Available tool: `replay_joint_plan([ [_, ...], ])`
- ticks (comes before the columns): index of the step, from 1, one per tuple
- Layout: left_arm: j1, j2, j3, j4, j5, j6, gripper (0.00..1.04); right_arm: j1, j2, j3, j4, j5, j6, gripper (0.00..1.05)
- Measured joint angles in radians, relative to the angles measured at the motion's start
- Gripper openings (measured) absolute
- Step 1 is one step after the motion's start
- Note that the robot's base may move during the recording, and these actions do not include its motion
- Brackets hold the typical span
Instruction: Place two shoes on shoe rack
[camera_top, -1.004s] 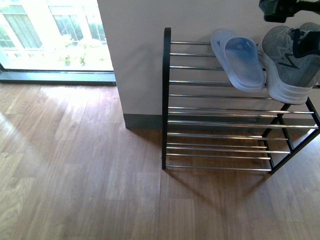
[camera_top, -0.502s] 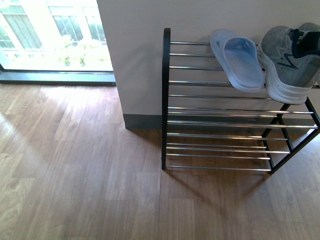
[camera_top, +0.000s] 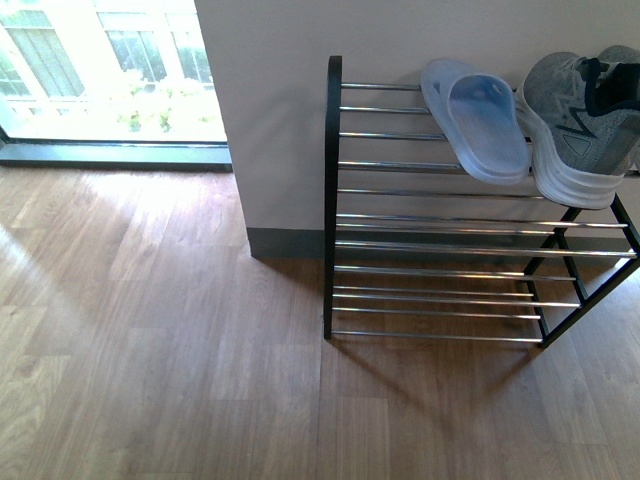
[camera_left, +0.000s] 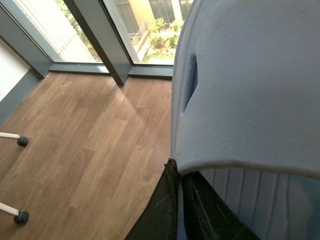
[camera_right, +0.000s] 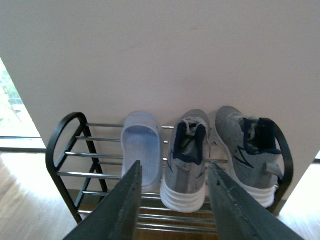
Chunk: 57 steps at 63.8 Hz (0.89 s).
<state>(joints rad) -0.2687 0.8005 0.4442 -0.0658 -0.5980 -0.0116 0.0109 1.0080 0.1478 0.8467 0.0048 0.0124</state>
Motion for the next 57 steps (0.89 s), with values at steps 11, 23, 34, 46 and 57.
replay_joint_plan([
  [11, 0.0, 0.0, 0.0, 0.0, 0.002, 0.0, 0.02, -0.008, -0.105, -0.047, -0.057, -0.005, -0.007, 0.01],
  [23, 0.0, 0.0, 0.0, 0.0, 0.0, 0.0, 0.02, -0.009, -0.177, -0.108, -0.055, -0.005, -0.009, 0.02],
  [34, 0.0, 0.0, 0.0, 0.0, 0.0, 0.0, 0.02, -0.009, -0.289, -0.127, -0.154, -0.005, -0.009, 0.02],
  [46, 0.0, 0.0, 0.0, 0.0, 0.0, 0.0, 0.02, -0.009, -0.411, -0.128, -0.264, -0.005, -0.009, 0.02],
  [57, 0.0, 0.0, 0.0, 0.0, 0.0, 0.0, 0.02, -0.009, -0.509, -0.129, -0.353, -0.005, -0.009, 0.02],
])
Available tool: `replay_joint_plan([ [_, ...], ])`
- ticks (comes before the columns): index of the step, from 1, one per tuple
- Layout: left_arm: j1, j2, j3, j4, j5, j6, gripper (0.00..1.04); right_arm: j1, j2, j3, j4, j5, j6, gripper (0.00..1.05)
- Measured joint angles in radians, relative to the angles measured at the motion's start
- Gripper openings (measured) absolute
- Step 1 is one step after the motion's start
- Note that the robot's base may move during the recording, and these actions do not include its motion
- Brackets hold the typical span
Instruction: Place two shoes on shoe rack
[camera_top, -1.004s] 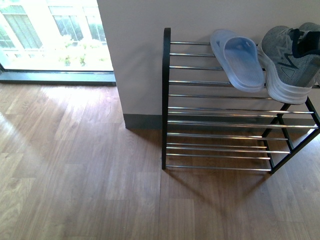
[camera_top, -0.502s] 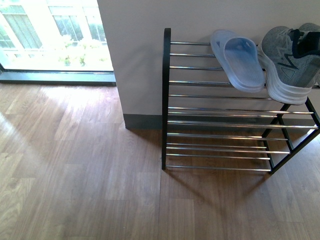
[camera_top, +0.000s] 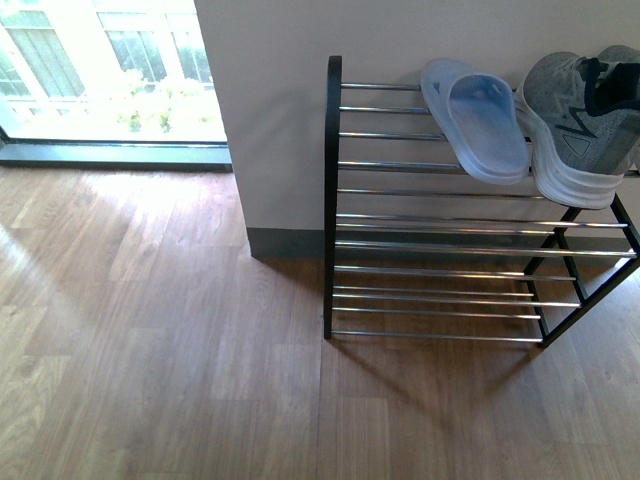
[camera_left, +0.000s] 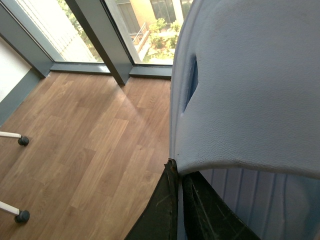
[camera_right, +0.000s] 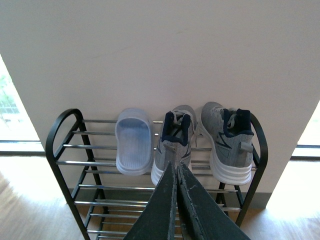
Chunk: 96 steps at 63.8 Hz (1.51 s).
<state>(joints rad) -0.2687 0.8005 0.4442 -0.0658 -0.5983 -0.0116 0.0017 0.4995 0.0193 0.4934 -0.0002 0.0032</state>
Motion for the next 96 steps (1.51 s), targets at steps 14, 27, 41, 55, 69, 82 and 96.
replay_joint_plan([
  [14, 0.0, 0.0, 0.0, 0.0, 0.0, 0.0, 0.02, 0.0, -0.109, 0.0, -0.104, 0.0, 0.0, 0.02],
  [27, 0.0, 0.0, 0.0, 0.0, 0.0, 0.0, 0.02, 0.0, -0.188, 0.0, -0.181, 0.0, 0.0, 0.02],
  [41, 0.0, 0.0, 0.0, 0.0, 0.0, 0.0, 0.02, 0.0, -0.256, 0.0, -0.249, 0.0, 0.0, 0.02],
  [55, 0.0, 0.0, 0.0, 0.0, 0.0, 0.0, 0.02, 0.0, -0.31, 0.0, -0.303, 0.0, 0.0, 0.02],
  [69, 0.0, 0.0, 0.0, 0.0, 0.0, 0.0, 0.02, 0.0, -0.481, 0.0, -0.485, 0.0, 0.0, 0.02],
  [82, 0.0, 0.0, 0.0, 0.0, 0.0, 0.0, 0.02, 0.0, -0.492, 0.0, -0.492, 0.001, 0.0, 0.02],
  [96, 0.0, 0.0, 0.0, 0.0, 0.0, 0.0, 0.02, 0.0, -0.493, 0.0, -0.492, 0.001, 0.0, 0.18],
])
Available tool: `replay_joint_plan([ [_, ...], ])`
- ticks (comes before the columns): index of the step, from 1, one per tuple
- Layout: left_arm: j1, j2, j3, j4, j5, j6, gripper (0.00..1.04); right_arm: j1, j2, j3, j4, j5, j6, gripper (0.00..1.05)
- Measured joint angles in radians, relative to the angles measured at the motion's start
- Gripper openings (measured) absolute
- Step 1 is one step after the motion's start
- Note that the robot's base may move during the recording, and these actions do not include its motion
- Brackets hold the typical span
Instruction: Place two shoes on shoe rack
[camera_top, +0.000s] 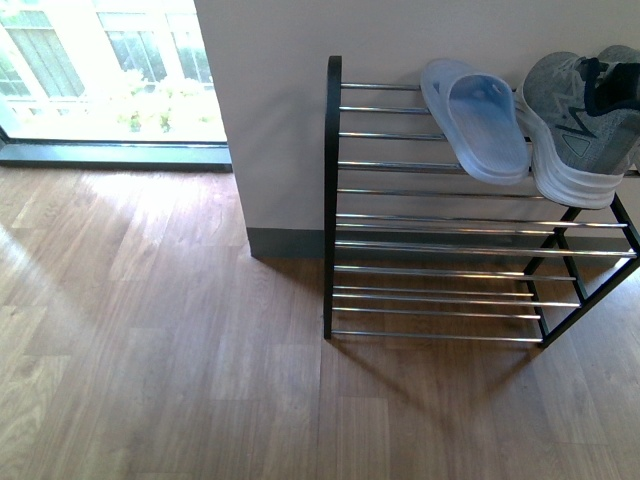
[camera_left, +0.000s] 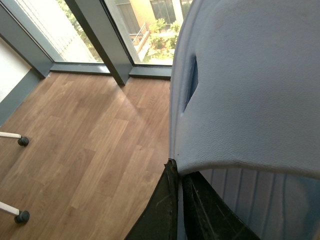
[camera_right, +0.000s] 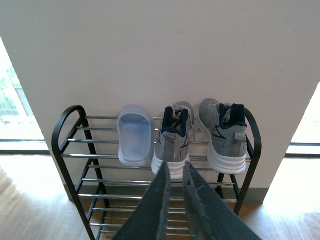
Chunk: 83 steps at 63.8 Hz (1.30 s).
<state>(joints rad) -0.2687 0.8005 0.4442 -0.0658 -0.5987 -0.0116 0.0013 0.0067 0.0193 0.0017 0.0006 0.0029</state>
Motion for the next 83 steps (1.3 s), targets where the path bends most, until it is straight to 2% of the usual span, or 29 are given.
replay_joint_plan([
  [25, 0.001, 0.0, 0.0, 0.0, -0.001, 0.0, 0.02, 0.0, -0.001, 0.0, 0.0, -0.003, 0.0, 0.83],
  [32, 0.001, 0.0, 0.0, 0.0, -0.001, 0.0, 0.02, 0.0, -0.001, 0.0, 0.0, -0.002, 0.0, 0.97],
  [68, -0.002, 0.003, 0.0, -0.005, 0.006, -0.014, 0.02, 0.0, -0.002, 0.0, -0.002, 0.002, 0.0, 0.96],
  [73, -0.001, 0.072, 0.037, -0.023, 0.067, -0.139, 0.02, 0.0, -0.002, 0.0, -0.002, 0.003, 0.0, 0.96],
  [83, -0.005, 0.409, 0.211, 0.126, 0.237, -0.387, 0.02, 0.0, -0.002, 0.0, -0.002, 0.002, 0.0, 0.96],
])
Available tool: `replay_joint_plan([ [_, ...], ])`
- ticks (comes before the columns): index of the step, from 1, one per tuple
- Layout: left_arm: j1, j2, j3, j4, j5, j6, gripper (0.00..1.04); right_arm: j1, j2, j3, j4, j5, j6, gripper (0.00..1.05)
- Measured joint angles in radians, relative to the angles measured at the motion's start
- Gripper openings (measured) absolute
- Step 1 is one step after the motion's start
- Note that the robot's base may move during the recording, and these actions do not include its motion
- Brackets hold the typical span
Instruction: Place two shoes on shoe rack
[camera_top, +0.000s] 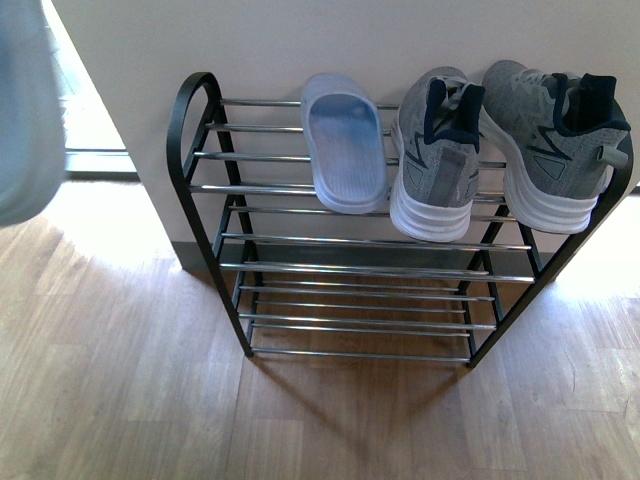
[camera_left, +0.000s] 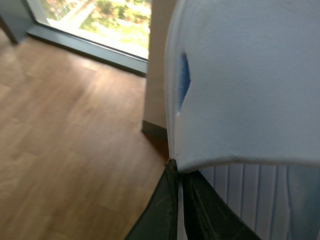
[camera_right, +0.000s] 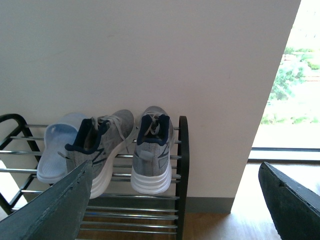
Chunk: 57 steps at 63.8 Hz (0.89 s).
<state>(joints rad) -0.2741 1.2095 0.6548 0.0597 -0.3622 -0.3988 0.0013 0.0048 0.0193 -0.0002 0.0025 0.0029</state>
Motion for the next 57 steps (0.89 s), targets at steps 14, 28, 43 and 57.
replay_joint_plan([
  [14, -0.077, 0.446, 0.274, 0.035, 0.117, -0.156, 0.02, 0.0, 0.0, 0.0, 0.0, 0.0, 0.0, 0.96],
  [28, -0.085, 0.772, 0.601, -0.077, 0.11, -0.162, 0.02, 0.0, 0.0, 0.0, 0.0, 0.0, 0.0, 0.96],
  [43, -0.036, 0.929, 0.782, -0.165, 0.128, -0.128, 0.02, 0.0, 0.0, 0.0, 0.0, 0.0, 0.0, 0.96],
  [57, -0.016, 1.031, 0.876, -0.197, 0.148, -0.064, 0.02, 0.0, 0.0, 0.0, 0.0, 0.0, 0.0, 0.96],
])
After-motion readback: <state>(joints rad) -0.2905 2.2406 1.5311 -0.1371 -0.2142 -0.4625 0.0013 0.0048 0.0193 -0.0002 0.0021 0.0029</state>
